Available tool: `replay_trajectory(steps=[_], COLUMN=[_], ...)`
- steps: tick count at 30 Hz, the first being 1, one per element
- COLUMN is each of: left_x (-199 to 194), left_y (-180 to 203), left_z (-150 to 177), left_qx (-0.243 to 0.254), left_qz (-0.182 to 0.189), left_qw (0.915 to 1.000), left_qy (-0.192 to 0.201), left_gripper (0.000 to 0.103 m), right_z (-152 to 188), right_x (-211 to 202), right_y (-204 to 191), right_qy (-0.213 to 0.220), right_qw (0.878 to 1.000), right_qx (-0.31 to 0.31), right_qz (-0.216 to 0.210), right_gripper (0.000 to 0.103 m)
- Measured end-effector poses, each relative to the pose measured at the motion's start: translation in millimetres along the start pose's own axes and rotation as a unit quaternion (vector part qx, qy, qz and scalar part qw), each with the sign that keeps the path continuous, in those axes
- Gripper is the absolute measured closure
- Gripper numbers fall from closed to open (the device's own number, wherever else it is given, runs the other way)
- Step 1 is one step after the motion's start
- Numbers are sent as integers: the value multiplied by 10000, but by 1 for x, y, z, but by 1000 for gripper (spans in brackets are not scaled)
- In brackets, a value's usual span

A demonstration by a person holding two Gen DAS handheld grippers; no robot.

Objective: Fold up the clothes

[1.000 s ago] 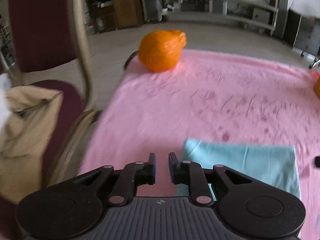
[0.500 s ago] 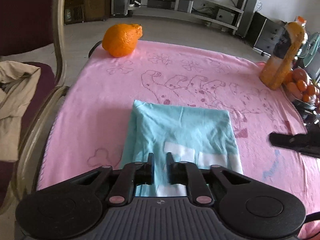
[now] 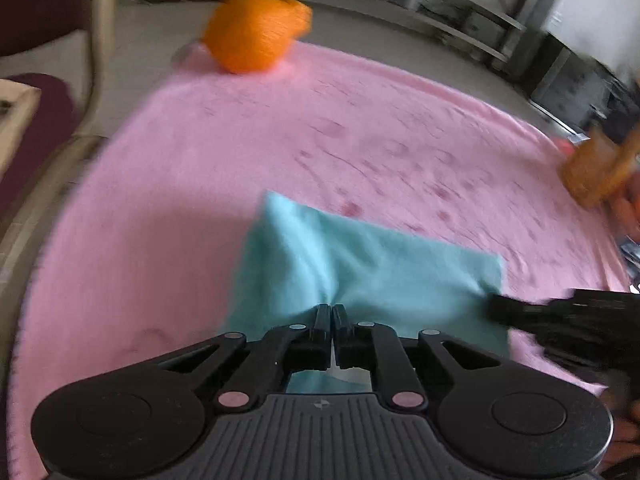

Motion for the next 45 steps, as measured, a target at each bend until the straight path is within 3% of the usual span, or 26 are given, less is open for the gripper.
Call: replay_trajectory(steps=[3, 5, 8, 11, 15, 18, 21, 26, 30, 32, 35, 39, 41, 45], left_x=[-20, -35, -62, -88, -99, -96, -87, -67, -51, -44, -43, -55, -65, -77], left_y=[-9, -15, -21, -23, -25, -23, -17, -6, 0, -7, -16, -27, -27, -7], left_z=[11, 22, 44, 68, 105, 122, 129, 133, 139, 141, 143, 153, 162, 172], left_qx=[-65, -97, -54, 82, 205, 365, 528, 885, 1109, 1022, 861, 717, 703, 926], left_qz=[-392, -645, -662, -331, 168, 319, 178, 33, -96, -258, -293, -369, -281, 332], left_qw=[9992, 9978, 9975, 9984, 9988, 9985, 9983, 9960, 9934, 9938, 9950, 9962, 9969, 9952], left_qy=[100, 134, 227, 447, 412, 268, 174, -79, -284, -368, -412, -341, -211, -5], left_gripper=[92, 92, 92, 92, 92, 92, 92, 92, 88, 86, 85, 88, 93, 92], right_z=[-4, 3, 24, 54, 105, 133, 147, 145, 152, 154, 156, 170, 178, 191], right_x=[-36, -59, -86, -111, -136, -128, -108, -65, -43, -34, -29, -41, -52, -77], right_y=[7, 5, -7, -29, -51, -53, -51, -41, -32, -27, -18, -11, -11, -20], right_qy=[693, 970, 1035, 1045, 1083, 802, 428, 48, -79, -117, -159, -304, -343, -81], right_qw=[9954, 9895, 9900, 9908, 9906, 9924, 9942, 9928, 9821, 9757, 9695, 9655, 9635, 9659], right_qx=[142, 45, 97, -237, -806, -931, -982, -1000, -1324, -1468, -1600, -1623, -1610, -1806], right_qz=[643, 1068, 957, 827, 237, 53, 118, 658, 1337, 1625, 1852, 2013, 2111, 1853], right_gripper=[94, 94, 94, 91, 86, 86, 86, 85, 85, 85, 97, 97, 92, 90])
Point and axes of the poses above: each gripper's, at about its wrist camera, not at the fingertips, and x roughly the way its jaws point, y to its right, z to its underside, the point moved 7 cm from there along x, roughly the way its jaws point, and after that the axes turned 14 degrees about -y, right-handed, at the moved point
